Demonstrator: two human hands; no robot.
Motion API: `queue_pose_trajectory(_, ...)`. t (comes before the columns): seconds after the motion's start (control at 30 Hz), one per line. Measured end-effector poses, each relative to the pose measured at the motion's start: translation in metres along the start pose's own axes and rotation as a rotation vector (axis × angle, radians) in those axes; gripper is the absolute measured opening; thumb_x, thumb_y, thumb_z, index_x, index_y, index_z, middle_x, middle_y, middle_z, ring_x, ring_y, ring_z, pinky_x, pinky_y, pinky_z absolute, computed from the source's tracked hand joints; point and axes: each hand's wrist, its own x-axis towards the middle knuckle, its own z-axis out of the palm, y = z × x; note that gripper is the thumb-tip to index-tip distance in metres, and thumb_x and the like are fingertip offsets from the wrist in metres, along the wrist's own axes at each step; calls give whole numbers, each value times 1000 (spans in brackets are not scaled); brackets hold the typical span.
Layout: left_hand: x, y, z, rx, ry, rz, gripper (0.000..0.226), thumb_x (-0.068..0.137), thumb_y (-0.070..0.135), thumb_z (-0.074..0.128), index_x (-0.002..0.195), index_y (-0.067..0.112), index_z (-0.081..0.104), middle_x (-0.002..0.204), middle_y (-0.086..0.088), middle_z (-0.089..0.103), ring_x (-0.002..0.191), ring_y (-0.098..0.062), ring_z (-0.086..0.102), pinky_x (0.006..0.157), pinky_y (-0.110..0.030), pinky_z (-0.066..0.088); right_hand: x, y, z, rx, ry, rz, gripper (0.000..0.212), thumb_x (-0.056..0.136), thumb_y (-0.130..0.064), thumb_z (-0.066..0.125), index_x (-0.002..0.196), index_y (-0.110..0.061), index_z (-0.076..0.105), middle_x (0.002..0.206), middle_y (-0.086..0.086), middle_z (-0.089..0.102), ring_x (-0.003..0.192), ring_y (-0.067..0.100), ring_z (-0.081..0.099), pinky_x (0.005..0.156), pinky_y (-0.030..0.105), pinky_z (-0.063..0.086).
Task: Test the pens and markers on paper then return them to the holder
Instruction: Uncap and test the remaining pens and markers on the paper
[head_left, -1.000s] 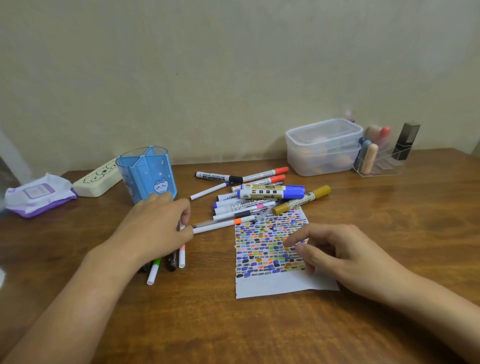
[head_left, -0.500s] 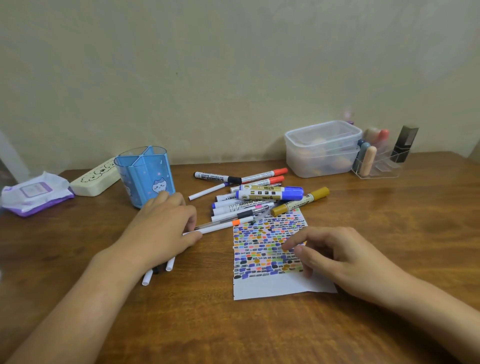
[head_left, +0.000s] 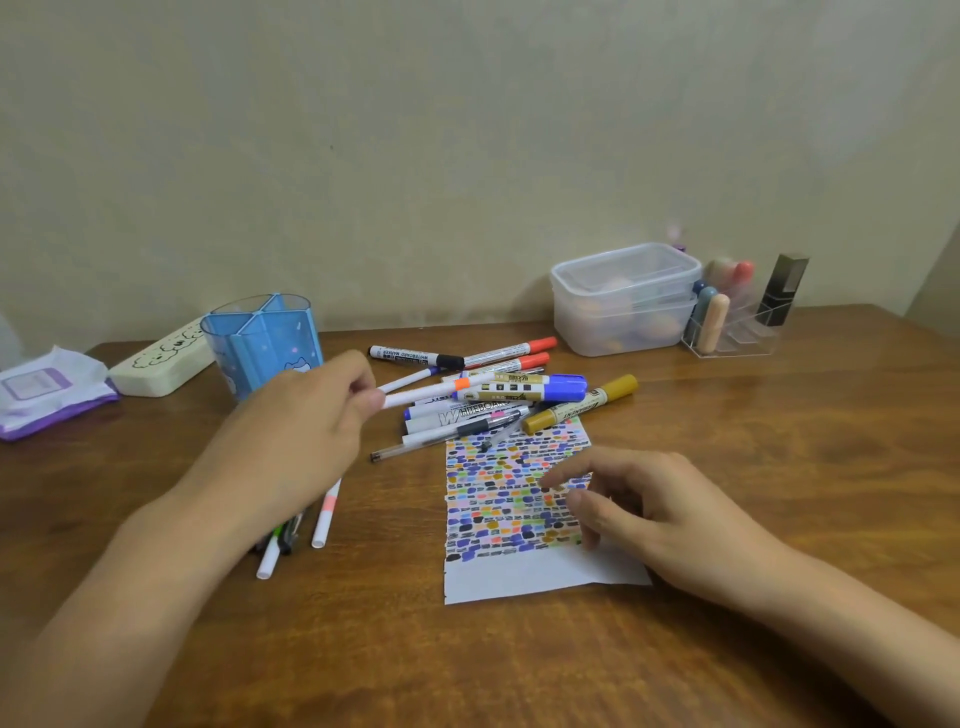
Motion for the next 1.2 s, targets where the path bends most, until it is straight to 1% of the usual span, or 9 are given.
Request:
queue_pose_trajectory(0.13, -10, 31, 16, -180, 75, 120, 14, 101, 36, 45, 91, 29, 53, 64, 3, 57, 64, -13, 54, 60, -38, 45, -1, -1, 0, 41, 65, -59, 40, 100, -27, 60, 130, -51, 53, 91, -11, 73, 55, 6, 47, 57, 20, 40)
queue_pose_trajectory(0.3, -23, 54, 43, -300, 92, 256, 8, 103, 32, 45, 97, 38, 43, 53, 5, 46, 53, -15, 46, 53, -44, 39, -2, -3, 0, -5, 73, -77, 61, 98, -26, 62, 141, -61, 38, 116, -25, 68, 57, 8, 51, 62, 33, 52)
queue_pose_trajectory(0.37, -26, 58, 47, -338, 58, 281, 9, 103, 33, 42, 95, 38, 42, 57, 6, 50, 56, -16, 50, 53, -46, 41, -2, -1, -1, -26, 103, -63, 62, 97, -28, 64, 141, -63, 37, 110, -15, 71, 59, 11, 57, 63, 37, 55)
queue_pose_trajectory(0.43, -29, 61, 49, -399, -16, 311, 6, 102, 38, 40, 97, 38, 43, 63, 5, 56, 60, -15, 55, 55, -47, 46, -2, 1, -2, -29, 129, -39, 61, 96, -30, 65, 139, -63, 39, 96, -1, 72, 63, 15, 61, 65, 42, 55)
queue_pose_trajectory(0.57, -32, 64, 51, -458, -88, 372, 16, 97, 56, 37, 99, 41, 45, 70, 9, 61, 67, -16, 58, 58, -42, 45, -1, 3, -2, 10, 168, -19, 43, 92, -25, 71, 124, -49, 56, 104, -13, 71, 60, 15, 60, 61, 38, 55)
queue_pose_trajectory(0.7, -32, 61, 52, -480, -52, 322, 33, 98, 63, 26, 107, 40, 48, 76, 4, 62, 70, -17, 60, 62, -48, 48, -1, 5, -1, 47, 227, 61, 21, 90, -21, 69, 98, -38, 59, 91, -8, 71, 55, 8, 53, 54, 27, 45)
queue_pose_trajectory(0.83, -28, 57, 56, -354, -48, 332, 33, 99, 44, 42, 131, 49, 46, 105, 27, 52, 90, 0, 57, 64, -16, 44, -1, -9, -2, 370, 164, 153, 20, 100, -25, 53, 81, -29, 58, 74, -1, 66, 56, 11, 50, 50, 20, 39)
queue_pose_trajectory(0.97, -30, 58, 60, -236, -129, 417, 45, 97, 48, 48, 142, 46, 43, 125, 32, 47, 105, 13, 43, 81, -2, 33, -3, -20, -1, 557, 39, 208, 24, 104, -20, 45, 85, -17, 60, 67, 9, 63, 54, 18, 46, 47, 20, 35)
queue_pose_trajectory(1.2, -28, 56, 64, -288, -115, 445, 19, 95, 42, 58, 113, 40, 62, 104, 22, 62, 103, -1, 52, 79, -15, 41, -1, -21, -4, 608, 12, 218, 16, 102, -20, 52, 95, -11, 64, 76, 12, 72, 55, 21, 55, 53, 29, 40)
